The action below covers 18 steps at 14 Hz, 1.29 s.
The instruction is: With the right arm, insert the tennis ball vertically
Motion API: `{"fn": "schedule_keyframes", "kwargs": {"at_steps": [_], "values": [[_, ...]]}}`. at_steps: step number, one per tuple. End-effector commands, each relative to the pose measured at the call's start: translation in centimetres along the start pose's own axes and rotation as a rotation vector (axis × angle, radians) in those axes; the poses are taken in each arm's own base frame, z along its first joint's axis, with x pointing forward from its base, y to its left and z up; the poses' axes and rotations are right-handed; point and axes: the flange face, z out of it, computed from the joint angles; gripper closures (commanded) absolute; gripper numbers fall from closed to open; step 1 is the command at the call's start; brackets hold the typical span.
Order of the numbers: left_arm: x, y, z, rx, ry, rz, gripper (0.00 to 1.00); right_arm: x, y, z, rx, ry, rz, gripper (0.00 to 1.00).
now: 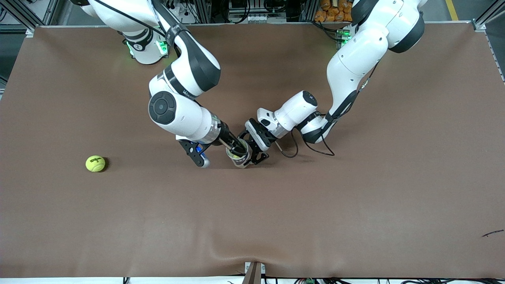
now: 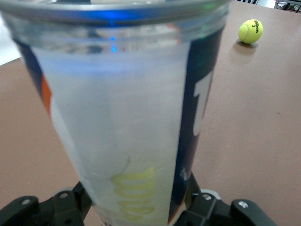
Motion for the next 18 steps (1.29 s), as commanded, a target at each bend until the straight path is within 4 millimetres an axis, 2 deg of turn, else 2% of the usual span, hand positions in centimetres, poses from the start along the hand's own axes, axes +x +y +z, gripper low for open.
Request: {"fn": "schedule_keyframes", "kwargs": {"at_steps": [1,4,8,10,13,15,16,18], "values": [[0.2,-0.3,0.0,-0.003,0.021,0.02,0.22,3.0,1.8,-0.6,-0.073,0.019,-0.095,0.0],[-0.5,-1.2,-0.2,-0.011,0.016,0.059,0.21,8.5,6.3,-1.3,-0.241,0.098,-0.28,0.0],[-0.8,-1.2,-0.1,-0.014,0.012,0.061,0.21,16.2,12.4,-3.4,-0.281,0.048,-0.434,0.0],[-0.8,-1.2,-0.1,-0.014,0.012,0.061,0.21,19.9,16.0,-4.0,-0.295,0.007,-0.511,0.0],[-0.7,-1.1,-0.2,-0.015,0.013,0.062,0.21,28.1,22.7,-6.1,-0.292,-0.049,-0.637,0.0],[-0.6,-1.0,-0.2,-0.015,0.015,0.062,0.21,32.7,25.7,-7.4,-0.281,-0.053,-0.698,0.0],[-0.7,-1.0,-0.2,-0.016,0.014,0.062,0.21,34.9,26.6,-7.1,-0.275,-0.067,-0.736,0.0],[-0.4,-1.0,-0.3,-0.016,0.018,0.067,0.21,39.9,30.4,-6.5,-0.262,-0.098,-0.796,0.0]]}}
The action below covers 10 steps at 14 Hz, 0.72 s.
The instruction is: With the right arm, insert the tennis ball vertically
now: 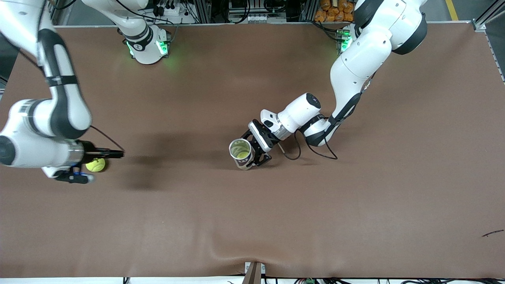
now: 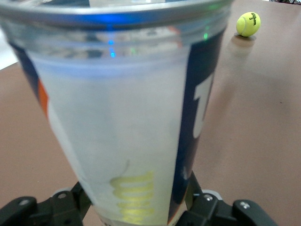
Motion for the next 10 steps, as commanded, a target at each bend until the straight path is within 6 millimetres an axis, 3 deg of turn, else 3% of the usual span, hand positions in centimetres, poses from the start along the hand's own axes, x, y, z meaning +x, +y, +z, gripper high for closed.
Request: {"fn": "schedule_keyframes", "kwargs": {"at_steps": [1,6,10], "values": [[0.5,0.1,0.0,-0.009,0.02,0.02,0.21,2.2,5.5,2.8,0.019,-0.029,-0.093,0.0],[0.8,0.3,0.0,-0.012,0.026,0.018,0.2,3.4,11.0,7.2,-0.021,-0.047,-0.177,0.0],[0.6,0.3,0.0,-0.013,0.023,0.017,0.2,4.0,11.5,9.4,-0.021,-0.048,-0.217,0.0]]}}
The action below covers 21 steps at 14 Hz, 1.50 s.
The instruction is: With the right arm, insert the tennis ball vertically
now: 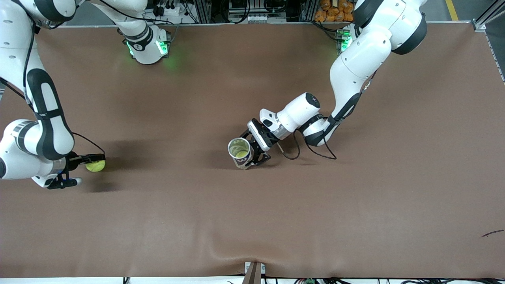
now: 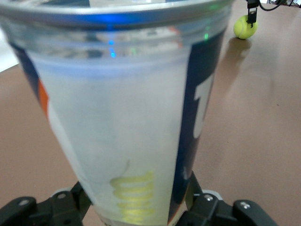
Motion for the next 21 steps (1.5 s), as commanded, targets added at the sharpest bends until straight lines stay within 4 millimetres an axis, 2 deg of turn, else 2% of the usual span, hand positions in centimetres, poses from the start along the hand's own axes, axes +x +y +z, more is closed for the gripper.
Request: {"fn": "schedule_keyframes", "kwargs": {"at_steps": [1,4,5,8,9,11,12,15,17,18,21], "values": [[0.4,0.0,0.0,-0.007,0.018,0.015,0.2,0.6,0.4,0.4,-0.011,-0.002,-0.031,0.0],[0.3,0.1,0.0,-0.008,0.017,0.015,0.2,0.9,0.7,1.0,-0.018,0.007,-0.029,0.0],[0.3,0.1,0.0,-0.008,0.017,0.014,0.2,0.9,0.7,1.0,-0.017,0.008,-0.031,0.06],[0.2,0.1,0.0,-0.008,0.015,0.013,0.2,0.9,0.6,1.1,-0.013,0.003,-0.03,0.48],[0.2,0.1,0.0,-0.008,0.016,0.013,0.2,0.8,0.6,1.1,-0.01,-0.001,-0.027,0.56],[0.2,0.1,0.0,-0.008,0.016,0.013,0.2,1.0,0.2,0.4,-0.01,0.009,-0.027,0.61],[0.2,0.1,0.0,-0.008,0.016,0.014,0.2,1.4,-0.8,-0.5,-0.011,0.013,-0.037,0.61],[0.3,0.0,-0.1,-0.008,0.017,0.015,0.2,2.8,-4.6,-5.8,0.0,-0.022,-0.083,0.61],[0.6,-0.2,-0.2,-0.003,0.022,0.014,0.2,3.5,-7.9,-8.1,0.036,-0.031,-0.116,0.61],[0.6,-0.3,-0.2,-0.002,0.023,0.015,0.2,4.0,-10.2,-9.4,0.058,-0.001,-0.125,0.61],[0.5,-0.2,-0.1,-0.004,0.022,0.017,0.2,4.7,-15.7,-9.6,0.085,-0.016,0.0,0.61]]}}
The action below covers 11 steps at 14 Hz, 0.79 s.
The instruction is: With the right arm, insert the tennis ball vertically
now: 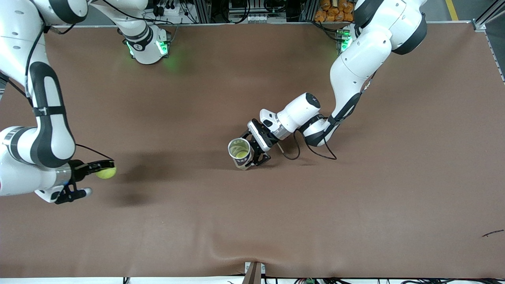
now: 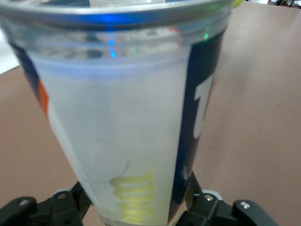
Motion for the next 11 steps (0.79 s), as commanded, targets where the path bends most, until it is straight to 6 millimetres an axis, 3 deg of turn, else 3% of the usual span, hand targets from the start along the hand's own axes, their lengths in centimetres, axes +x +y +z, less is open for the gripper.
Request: {"fn": "schedule_keyframes", "kwargs": {"at_steps": [1,4,7,11], "values": [[0.3,-0.1,0.0,-0.006,0.017,0.017,0.2,0.4,-5.5,-0.1,0.021,-0.036,0.12,0.61],[0.2,0.1,0.1,-0.009,0.017,0.016,0.2,0.5,-15.1,-2.0,0.058,-0.029,0.307,0.61],[0.0,0.1,0.1,-0.009,0.014,0.015,0.2,0.5,-22.9,-4.4,0.038,-0.013,0.414,0.61],[0.0,0.1,0.1,-0.009,0.012,0.015,0.2,-0.1,-34.9,-5.3,0.08,0.024,0.631,0.61]]}}
